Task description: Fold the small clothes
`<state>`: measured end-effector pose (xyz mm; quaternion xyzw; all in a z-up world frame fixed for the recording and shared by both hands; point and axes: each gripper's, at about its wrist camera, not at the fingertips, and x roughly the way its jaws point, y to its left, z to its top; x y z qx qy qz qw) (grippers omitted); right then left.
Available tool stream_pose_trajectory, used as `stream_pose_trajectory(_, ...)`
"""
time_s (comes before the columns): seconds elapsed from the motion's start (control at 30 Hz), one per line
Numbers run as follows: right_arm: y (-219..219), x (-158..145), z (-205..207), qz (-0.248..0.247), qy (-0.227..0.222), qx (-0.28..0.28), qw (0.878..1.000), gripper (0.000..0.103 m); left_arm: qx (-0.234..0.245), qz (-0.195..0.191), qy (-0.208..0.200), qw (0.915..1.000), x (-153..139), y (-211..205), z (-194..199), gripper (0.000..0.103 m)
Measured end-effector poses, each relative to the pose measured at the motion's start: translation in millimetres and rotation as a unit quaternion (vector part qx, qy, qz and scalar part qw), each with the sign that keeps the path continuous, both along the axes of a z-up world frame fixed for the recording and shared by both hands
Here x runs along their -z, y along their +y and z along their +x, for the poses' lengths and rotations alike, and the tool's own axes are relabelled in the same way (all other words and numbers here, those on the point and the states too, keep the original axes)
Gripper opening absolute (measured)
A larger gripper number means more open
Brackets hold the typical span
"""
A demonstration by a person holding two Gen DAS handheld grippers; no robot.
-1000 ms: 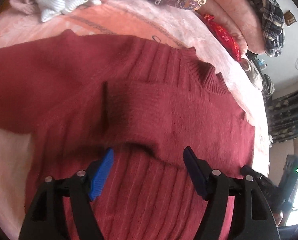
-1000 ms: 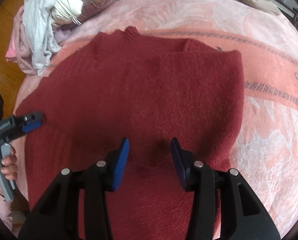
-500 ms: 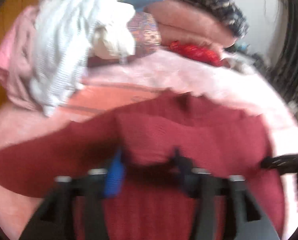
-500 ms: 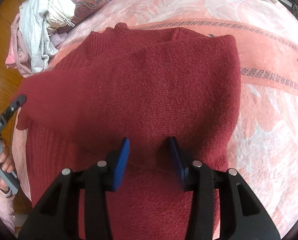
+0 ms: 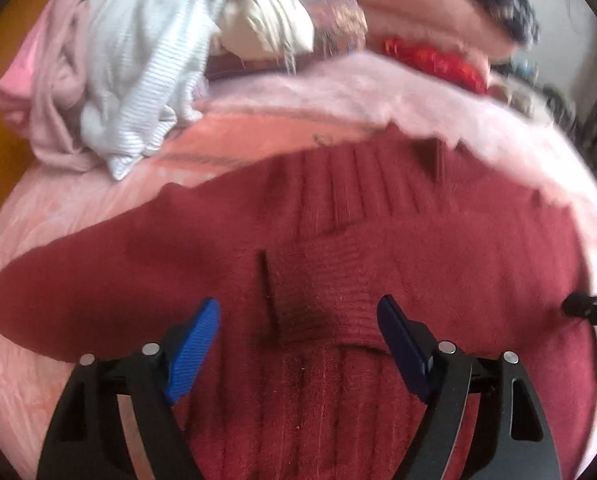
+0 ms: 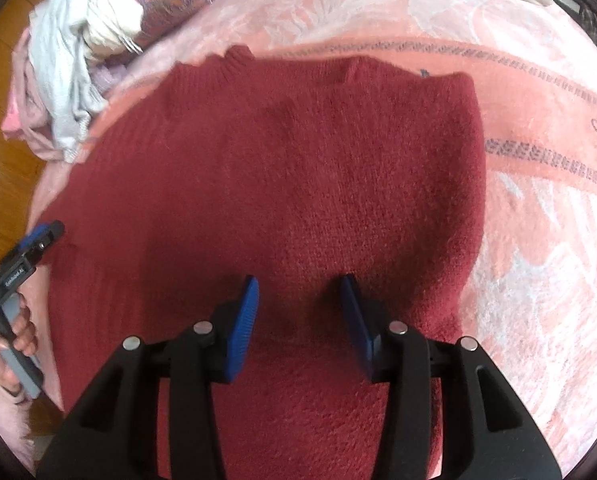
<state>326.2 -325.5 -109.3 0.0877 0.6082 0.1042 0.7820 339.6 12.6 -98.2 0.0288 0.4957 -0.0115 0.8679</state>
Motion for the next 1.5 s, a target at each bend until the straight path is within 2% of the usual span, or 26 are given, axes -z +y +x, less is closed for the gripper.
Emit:
stream_pose_trajectory(0.07, 3.8, 2.0, -1.0, -0.01, -0.006, -0.006, 1.0, 0.048, -0.005, 0.023, 0.039, 0.999, 24.4, -4.3, 9.1, 0.08)
stream_pose_trajectory(0.13, 5.5, 1.8, -1.3, -0.014, -0.008, -0.01, 1.0, 0.048, -0.021, -0.01, 0.04, 0.9989, 33.1, 5.1, 10.4, 0.082)
stream_pose_trajectory(0.27, 6.5, -0.8, -1.6, -0.011, -0.007, -0.003, 1.0, 0.05, -0.023, -0.034, 0.038, 0.9984, 21.8, 14.8, 7.8, 0.082)
stream_pose_trajectory(0.43, 19.0, -9.0, 1.7, 0.001, -0.009, 0.0, 1.0, 0.05, -0.021, -0.027, 0.022, 0.9992, 16.0, 23.2, 0.3, 0.081)
stream_pose_trajectory(0.53, 27.9, -1.6, 6.9, -0.014, -0.009, 0.008, 1.0, 0.051, -0.011, -0.011, 0.026, 0.9995, 23.6, 21.9, 3.1, 0.082)
stream_pose_trajectory(0.63, 39.3, 4.2, 8.2, -0.04, -0.018, 0.017, 0.999, 0.056, -0.016, -0.031, 0.029, 0.999, 26.8, 26.9, 1.9, 0.082)
stream_pose_trajectory(0.7, 46.9, -3.2, 8.5, -0.053, -0.03, 0.014, 0.998, 0.052, -0.009, -0.038, 0.027, 0.9989, 21.9, 31.5, -1.2, 0.082)
stream_pose_trajectory(0.77, 52.8, -13.8, 8.9, -0.026, -0.044, 0.014, 0.999, 0.051, -0.007, -0.035, 0.018, 0.9992, 15.2, 36.6, -6.2, 0.083)
stream_pose_trajectory(0.87, 69.0, -24.1, 12.8, -0.004, -0.053, 0.005, 0.999, 0.051, -0.008, -0.036, 0.01, 0.9993, 3.8, 54.7, -13.2, 0.091)
stream_pose_trajectory(1.03, 101.8, -24.4, 17.8, -0.002, -0.049, -0.021, 0.999, 0.051, -0.052, -0.026, 0.014, 0.9982, -5.9, 125.5, -11.4, 0.097)
stream_pose_trajectory(1.17, 127.2, -15.3, 22.4, -0.007, -0.042, -0.034, 0.998, 0.051, -0.104, 0.0, 0.032, 0.994, -2.6, 206.5, -12.0, 0.097)
stream_pose_trajectory(1.27, 133.7, -12.1, 20.0, -0.007, -0.037, -0.041, 0.998, 0.051, -0.16, 0.001, 0.037, 0.9865, -1.8, 276.8, -18.0, 0.097)
stream_pose_trajectory(1.33, 135.6, -12.3, 17.5, -0.009, -0.038, -0.045, 0.998, 0.051, -0.192, -0.019, 0.044, 0.9803, -1.9, 320.6, -17.8, 0.097)
stream_pose_trajectory(1.5, 149.9, -11.4, 21.9, 0.007, -0.036, -0.046, 0.998, 0.053, -0.26, -0.039, 0.052, 0.9634, 3.0, 398.8, -15.2, 0.097)
